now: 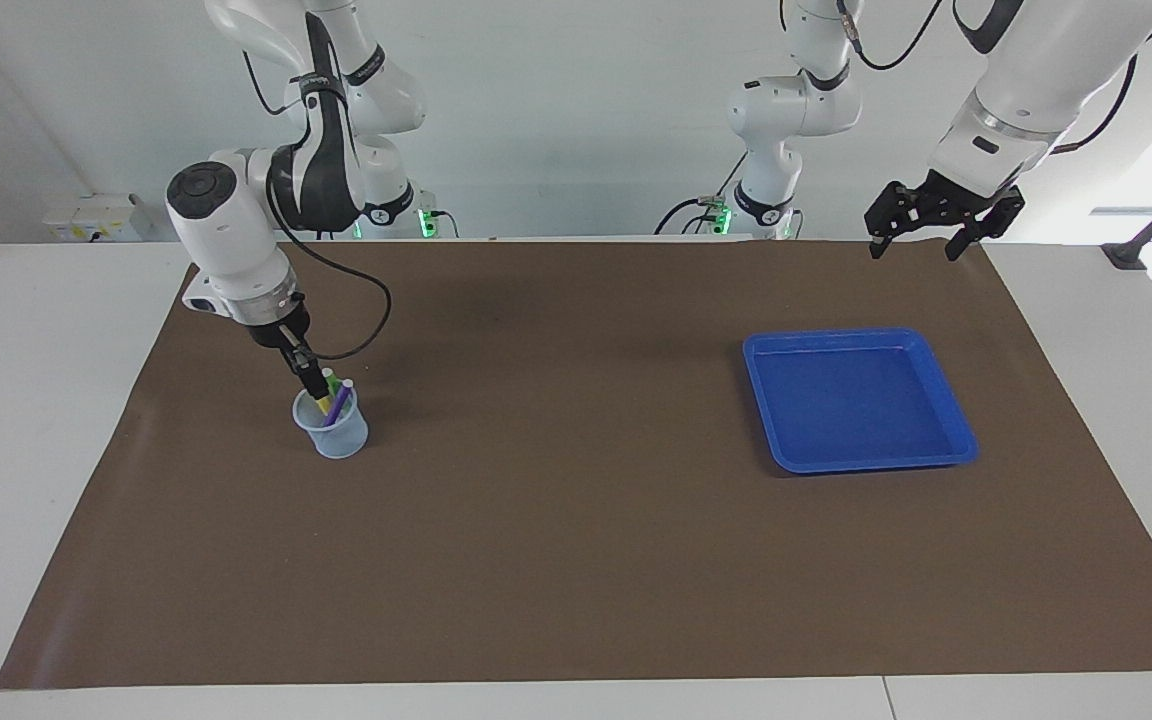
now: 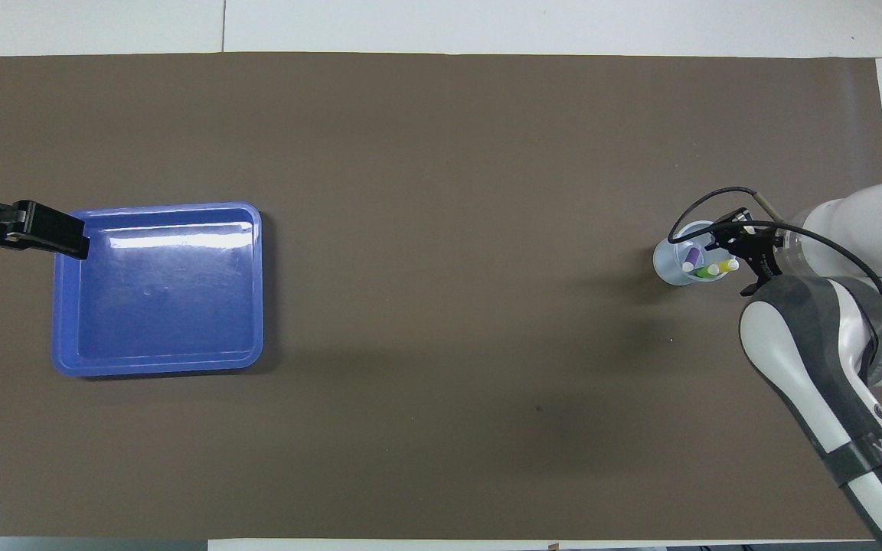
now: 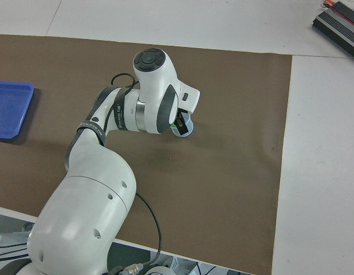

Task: Right arm passes pens to left for tray arrangement
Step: 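Grasp the yellow pen and pull it out of the cup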

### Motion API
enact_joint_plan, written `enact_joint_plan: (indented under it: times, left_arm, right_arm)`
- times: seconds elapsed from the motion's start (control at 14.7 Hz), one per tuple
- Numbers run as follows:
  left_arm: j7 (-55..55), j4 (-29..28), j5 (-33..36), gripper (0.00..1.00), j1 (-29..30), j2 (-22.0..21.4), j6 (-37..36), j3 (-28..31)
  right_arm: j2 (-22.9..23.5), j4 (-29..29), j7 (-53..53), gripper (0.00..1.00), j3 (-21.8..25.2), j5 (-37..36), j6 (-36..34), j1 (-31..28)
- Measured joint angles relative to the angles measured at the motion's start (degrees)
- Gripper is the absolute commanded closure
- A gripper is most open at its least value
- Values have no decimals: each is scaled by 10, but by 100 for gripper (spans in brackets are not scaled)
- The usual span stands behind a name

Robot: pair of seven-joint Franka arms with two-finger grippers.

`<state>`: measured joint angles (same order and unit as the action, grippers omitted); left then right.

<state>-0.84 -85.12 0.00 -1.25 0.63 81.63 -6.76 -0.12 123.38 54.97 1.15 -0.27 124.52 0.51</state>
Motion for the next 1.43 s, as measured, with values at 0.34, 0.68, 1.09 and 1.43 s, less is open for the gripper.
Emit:
enact_joint_plan:
  times: [0.34,0.68,1.09,1.43]
  left_arm:
    - [0,0,0,0,0,0,0,0]
    - [0,0,0,0,0,0,0,0]
    - [0,0,0,0,0,0,0,0]
    - [0,0,0,0,0,0,-2,0]
  right_arm:
    - [-2,0,0,100,0,0,2,-1]
    - [-3,-34,0,100,2,0,-3,-1]
    - [-52,-124,0,100,3,1,-131,-1]
    - [-88,-132,0,100,-12,107,-155,0]
